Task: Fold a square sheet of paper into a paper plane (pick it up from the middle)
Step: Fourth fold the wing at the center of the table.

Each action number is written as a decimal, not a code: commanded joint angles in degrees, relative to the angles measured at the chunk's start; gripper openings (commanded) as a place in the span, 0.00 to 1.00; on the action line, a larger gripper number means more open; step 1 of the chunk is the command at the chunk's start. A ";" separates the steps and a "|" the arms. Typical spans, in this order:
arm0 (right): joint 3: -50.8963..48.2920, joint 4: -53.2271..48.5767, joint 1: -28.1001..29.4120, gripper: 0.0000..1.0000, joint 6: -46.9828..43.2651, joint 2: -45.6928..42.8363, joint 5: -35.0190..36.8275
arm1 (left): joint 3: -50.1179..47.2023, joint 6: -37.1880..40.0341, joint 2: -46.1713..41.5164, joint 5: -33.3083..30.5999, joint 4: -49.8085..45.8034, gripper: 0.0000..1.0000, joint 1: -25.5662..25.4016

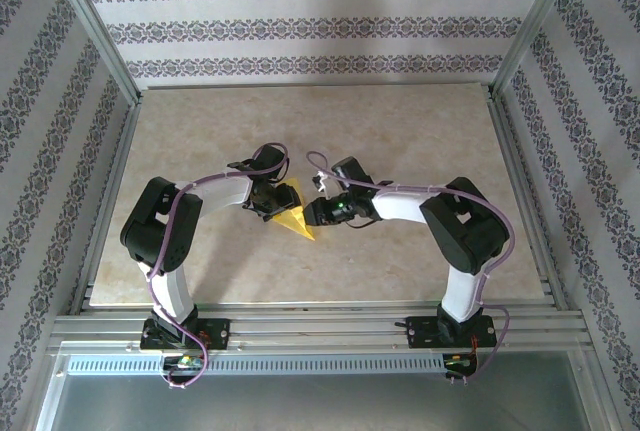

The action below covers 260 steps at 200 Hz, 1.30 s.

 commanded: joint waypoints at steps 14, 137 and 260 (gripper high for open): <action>1.82 -1.09 0.94 0.34 -1.12 1.92 2.10 | -3.52 -0.60 5.67 -3.64 -5.42 0.56 -0.63; 4.25 -4.81 2.98 0.33 -3.16 4.04 7.79 | -3.67 -0.95 6.04 -3.46 -5.18 0.56 -0.60; 5.40 -7.98 4.41 0.27 -6.32 4.47 13.34 | -3.21 -0.79 6.43 -3.29 -5.39 0.57 -0.60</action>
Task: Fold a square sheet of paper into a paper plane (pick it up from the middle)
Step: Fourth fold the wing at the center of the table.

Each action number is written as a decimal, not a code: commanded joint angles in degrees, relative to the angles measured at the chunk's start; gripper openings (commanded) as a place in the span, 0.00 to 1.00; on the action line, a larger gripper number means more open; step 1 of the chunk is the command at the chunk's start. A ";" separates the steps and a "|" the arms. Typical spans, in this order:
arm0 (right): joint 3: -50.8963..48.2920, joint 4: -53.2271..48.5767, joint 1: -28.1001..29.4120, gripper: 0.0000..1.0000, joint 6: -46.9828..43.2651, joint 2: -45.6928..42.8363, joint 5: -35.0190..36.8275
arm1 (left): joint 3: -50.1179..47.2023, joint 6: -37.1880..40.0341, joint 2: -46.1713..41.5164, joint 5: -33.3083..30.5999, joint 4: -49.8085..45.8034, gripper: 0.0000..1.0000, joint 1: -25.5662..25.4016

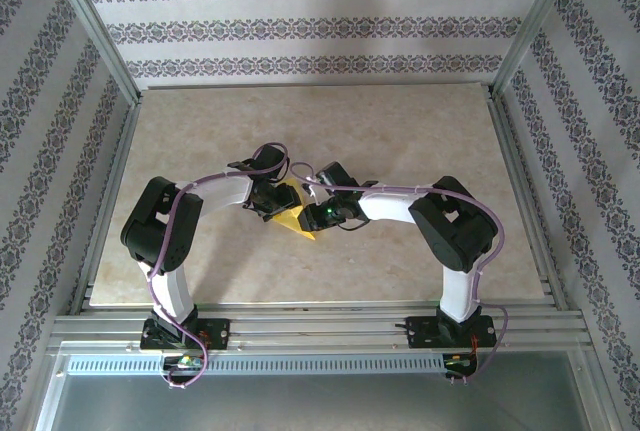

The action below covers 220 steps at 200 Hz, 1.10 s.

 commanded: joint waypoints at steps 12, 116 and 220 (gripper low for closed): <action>0.52 -1.09 -0.22 0.24 -1.17 1.71 0.88 | -3.46 -0.36 6.06 -3.24 -5.32 0.57 -0.58; -1.26 3.53 -4.42 0.18 1.48 4.00 -11.85 | -3.74 0.72 3.86 -2.19 -4.00 0.58 -0.62; -1.11 4.12 -5.38 0.18 5.25 5.77 -13.79 | -3.91 0.87 4.10 -2.62 -4.18 0.57 -0.62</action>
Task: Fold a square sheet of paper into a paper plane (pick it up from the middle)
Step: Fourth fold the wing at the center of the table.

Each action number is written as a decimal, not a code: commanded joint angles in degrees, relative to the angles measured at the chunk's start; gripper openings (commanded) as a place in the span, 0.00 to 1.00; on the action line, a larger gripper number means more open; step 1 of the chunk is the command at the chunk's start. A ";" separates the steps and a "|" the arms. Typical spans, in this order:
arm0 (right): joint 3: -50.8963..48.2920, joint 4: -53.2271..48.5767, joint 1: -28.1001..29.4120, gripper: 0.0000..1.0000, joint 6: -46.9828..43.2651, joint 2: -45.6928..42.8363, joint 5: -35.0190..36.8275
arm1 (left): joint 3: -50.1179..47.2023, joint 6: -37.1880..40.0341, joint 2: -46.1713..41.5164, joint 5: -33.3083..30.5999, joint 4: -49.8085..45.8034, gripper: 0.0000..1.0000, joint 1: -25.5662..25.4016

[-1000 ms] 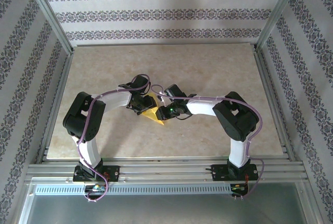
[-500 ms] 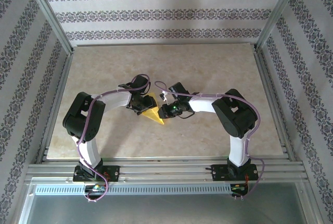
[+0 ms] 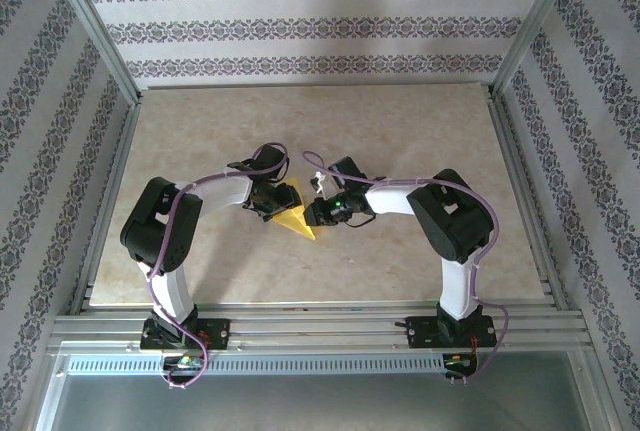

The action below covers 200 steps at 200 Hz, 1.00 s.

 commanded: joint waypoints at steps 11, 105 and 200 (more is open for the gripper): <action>-0.54 0.17 0.00 0.17 0.78 2.57 -0.50 | -3.53 0.84 4.36 -2.74 -4.37 0.57 -0.60; -0.13 -0.80 -0.52 0.16 0.61 4.73 -1.76 | -1.35 5.19 -5.15 4.00 3.70 0.63 -0.49; -0.09 -0.78 -0.64 0.17 0.77 5.26 -1.18 | -8.22 3.20 -11.56 10.17 20.04 0.38 1.03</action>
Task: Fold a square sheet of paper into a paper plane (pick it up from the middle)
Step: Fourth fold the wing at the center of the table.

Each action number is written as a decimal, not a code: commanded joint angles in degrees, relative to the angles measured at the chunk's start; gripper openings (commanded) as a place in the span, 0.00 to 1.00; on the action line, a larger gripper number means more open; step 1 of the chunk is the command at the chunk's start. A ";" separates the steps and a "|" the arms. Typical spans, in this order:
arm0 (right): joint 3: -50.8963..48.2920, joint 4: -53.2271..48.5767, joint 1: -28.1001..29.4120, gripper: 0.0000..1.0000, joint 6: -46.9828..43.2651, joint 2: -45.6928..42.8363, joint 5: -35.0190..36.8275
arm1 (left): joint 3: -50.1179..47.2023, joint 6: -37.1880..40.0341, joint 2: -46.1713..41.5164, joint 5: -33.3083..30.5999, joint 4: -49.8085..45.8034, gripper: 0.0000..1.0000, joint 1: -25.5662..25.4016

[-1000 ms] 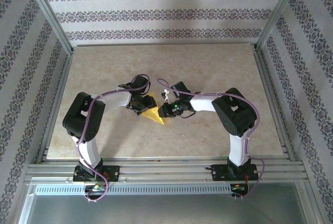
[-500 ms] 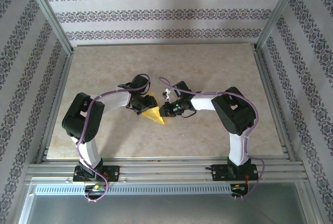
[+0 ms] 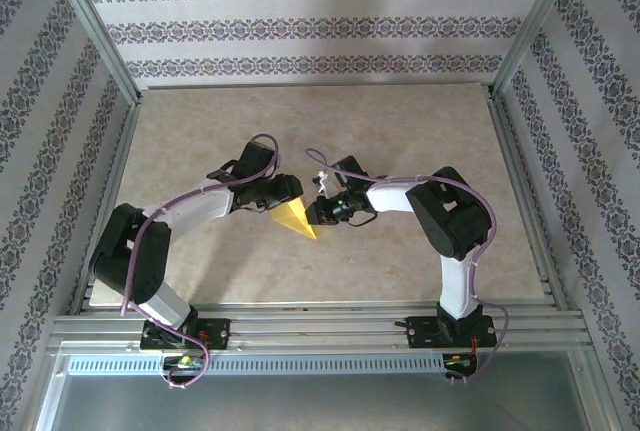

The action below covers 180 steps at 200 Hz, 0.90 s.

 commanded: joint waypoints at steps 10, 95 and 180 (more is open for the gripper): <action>-0.27 -1.18 0.47 0.17 0.05 4.10 1.63 | -0.75 -1.19 3.32 4.17 7.81 0.31 0.71; -0.42 -1.19 0.03 0.18 0.42 3.88 1.35 | -3.47 -1.68 5.88 2.84 8.14 0.12 1.98; -0.63 -1.06 0.03 0.20 0.50 4.07 1.26 | -2.27 -1.26 9.50 4.78 9.51 0.17 2.02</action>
